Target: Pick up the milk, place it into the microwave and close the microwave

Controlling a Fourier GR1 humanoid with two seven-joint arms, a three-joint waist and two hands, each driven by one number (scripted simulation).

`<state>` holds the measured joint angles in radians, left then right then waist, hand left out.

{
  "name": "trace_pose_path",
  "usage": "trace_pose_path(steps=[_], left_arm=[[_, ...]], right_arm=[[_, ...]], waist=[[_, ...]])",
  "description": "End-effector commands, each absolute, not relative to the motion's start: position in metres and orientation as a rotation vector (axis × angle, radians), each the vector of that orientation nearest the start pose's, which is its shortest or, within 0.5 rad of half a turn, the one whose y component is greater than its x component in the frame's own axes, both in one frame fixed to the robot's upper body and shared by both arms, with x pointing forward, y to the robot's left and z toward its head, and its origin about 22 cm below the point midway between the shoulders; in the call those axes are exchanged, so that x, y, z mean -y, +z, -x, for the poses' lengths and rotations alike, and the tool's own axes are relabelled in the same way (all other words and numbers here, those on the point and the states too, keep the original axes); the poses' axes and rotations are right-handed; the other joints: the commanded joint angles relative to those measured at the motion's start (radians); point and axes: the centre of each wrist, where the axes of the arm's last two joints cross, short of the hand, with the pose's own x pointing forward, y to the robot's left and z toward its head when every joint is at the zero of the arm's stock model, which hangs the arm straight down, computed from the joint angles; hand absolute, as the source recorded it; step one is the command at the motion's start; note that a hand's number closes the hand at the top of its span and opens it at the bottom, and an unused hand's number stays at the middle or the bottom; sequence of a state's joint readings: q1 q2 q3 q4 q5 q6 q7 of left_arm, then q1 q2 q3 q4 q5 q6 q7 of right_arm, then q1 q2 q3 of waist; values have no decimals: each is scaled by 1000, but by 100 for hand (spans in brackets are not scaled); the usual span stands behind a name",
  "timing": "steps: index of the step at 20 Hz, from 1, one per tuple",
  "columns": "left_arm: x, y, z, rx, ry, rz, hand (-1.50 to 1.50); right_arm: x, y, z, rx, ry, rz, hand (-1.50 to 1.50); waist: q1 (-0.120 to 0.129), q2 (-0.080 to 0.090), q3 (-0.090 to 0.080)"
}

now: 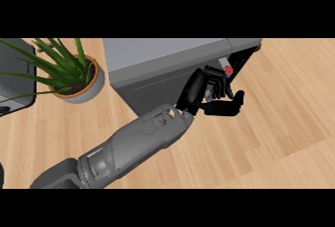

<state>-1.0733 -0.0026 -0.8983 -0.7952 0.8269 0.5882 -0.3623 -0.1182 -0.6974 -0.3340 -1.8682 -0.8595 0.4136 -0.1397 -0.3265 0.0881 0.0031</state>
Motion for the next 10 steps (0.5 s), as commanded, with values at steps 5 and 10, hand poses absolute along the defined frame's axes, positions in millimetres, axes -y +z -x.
trace_pose_path(steps=[5,10], left_arm=[[-59,46,-391,1715,-171,-42,-150],[-58,46,-391,1706,-189,-12,-150]], right_arm=[[385,216,-223,2253,311,-368,-150],[384,221,-219,2258,322,-373,-150]], waist=[[67,2,-6],[82,3,-5]])
